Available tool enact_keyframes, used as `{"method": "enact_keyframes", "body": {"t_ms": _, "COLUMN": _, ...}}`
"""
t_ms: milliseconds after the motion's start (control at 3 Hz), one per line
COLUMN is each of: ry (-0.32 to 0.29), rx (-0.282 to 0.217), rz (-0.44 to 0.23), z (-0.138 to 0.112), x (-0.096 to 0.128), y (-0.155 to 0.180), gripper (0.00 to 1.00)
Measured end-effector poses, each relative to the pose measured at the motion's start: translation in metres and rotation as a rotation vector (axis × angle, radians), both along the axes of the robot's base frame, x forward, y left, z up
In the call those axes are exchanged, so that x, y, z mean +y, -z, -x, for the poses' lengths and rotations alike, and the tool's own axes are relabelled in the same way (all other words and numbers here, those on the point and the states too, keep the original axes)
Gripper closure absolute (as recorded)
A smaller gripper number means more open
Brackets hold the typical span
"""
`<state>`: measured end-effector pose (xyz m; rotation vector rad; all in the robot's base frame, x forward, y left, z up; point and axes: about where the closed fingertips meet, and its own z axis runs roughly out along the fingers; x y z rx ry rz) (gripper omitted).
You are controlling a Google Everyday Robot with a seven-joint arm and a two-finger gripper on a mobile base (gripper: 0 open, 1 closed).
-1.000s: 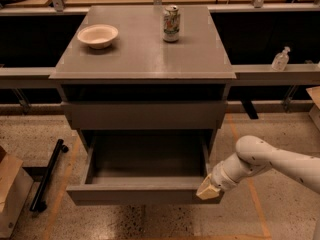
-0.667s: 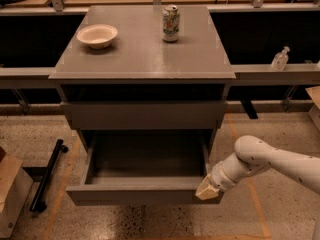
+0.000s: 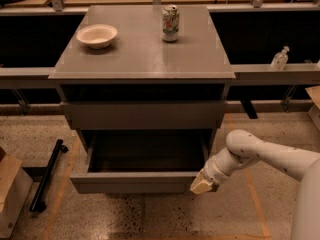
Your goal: Close middle drawer
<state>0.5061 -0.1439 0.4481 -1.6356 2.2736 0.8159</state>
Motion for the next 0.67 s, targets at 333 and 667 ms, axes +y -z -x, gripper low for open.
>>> {"method": "enact_keyframes", "body": {"t_ms": 333, "ry": -0.058, "rx": -0.043, "rz": 0.003, "z": -0.041, "x": 0.026, "y": 0.006, "gripper": 1.0}}
{"method": "enact_keyframes", "body": {"t_ms": 667, "ry": -0.071, "rx": -0.069, "rz": -0.004, "z": -0.061, "x": 0.041, "y": 0.003, "gripper": 1.0}}
